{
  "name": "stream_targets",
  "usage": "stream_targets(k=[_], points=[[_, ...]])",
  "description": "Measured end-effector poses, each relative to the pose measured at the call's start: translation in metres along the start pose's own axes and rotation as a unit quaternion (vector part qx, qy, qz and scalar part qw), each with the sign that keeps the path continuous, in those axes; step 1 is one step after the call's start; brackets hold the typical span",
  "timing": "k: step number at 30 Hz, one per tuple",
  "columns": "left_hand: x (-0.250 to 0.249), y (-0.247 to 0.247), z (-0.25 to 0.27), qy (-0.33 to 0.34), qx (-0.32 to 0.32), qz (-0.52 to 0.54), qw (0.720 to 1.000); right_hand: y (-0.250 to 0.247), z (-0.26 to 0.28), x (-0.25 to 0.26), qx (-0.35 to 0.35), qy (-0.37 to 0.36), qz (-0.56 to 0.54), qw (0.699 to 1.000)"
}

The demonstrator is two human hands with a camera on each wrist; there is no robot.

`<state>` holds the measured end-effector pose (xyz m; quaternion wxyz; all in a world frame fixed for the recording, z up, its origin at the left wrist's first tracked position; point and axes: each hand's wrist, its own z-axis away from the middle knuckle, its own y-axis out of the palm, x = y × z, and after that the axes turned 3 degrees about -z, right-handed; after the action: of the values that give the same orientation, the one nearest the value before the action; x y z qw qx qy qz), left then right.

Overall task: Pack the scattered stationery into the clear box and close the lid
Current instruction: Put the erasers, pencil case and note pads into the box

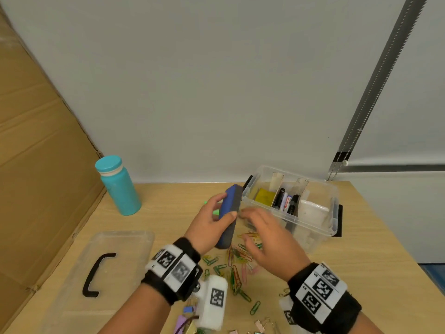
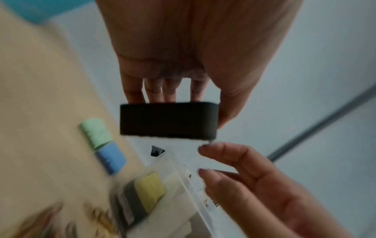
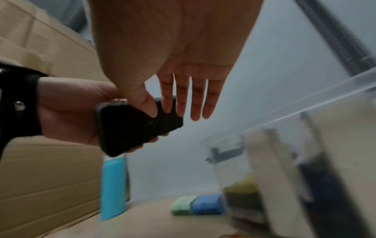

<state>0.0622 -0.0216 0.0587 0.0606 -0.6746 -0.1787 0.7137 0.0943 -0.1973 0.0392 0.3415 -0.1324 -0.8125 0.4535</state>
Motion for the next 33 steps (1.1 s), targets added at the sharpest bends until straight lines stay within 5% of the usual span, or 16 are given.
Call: stream_targets(k=[3,8,11,13,19,26,28,33], points=[[-0.021,0.012,-0.030,0.063,-0.016,-0.201,0.977,-0.027,0.002,-0.037,-0.059,0.078,0.058,0.994],[-0.040,0.053,-0.085,0.087,0.005,-0.394,0.915,-0.060,0.012,-0.110,-0.129,0.223,0.140,0.956],[-0.044,0.077,-0.112,0.095,0.013,-0.491,0.866,-0.056,0.015,-0.137,-0.084,0.325,0.126,0.933],[-0.043,0.090,-0.126,0.096,0.015,-0.537,0.838,-0.049,0.017,-0.142,-0.058,0.377,0.025,0.924],[-0.026,0.117,-0.148,0.097,0.007,-0.583,0.807,-0.044,0.020,-0.144,-0.048,0.385,-0.034,0.921],[-0.008,0.120,-0.157,0.019,0.117,-0.492,0.863,-0.045,0.020,-0.147,-0.031,0.376,-0.007,0.926],[-0.007,0.117,-0.150,0.011,0.105,-0.464,0.880,-0.046,0.020,-0.148,-0.023,0.369,-0.001,0.929],[-0.005,0.101,-0.110,0.125,0.033,-0.368,0.921,-0.049,0.019,-0.150,-0.004,0.359,0.001,0.933]])
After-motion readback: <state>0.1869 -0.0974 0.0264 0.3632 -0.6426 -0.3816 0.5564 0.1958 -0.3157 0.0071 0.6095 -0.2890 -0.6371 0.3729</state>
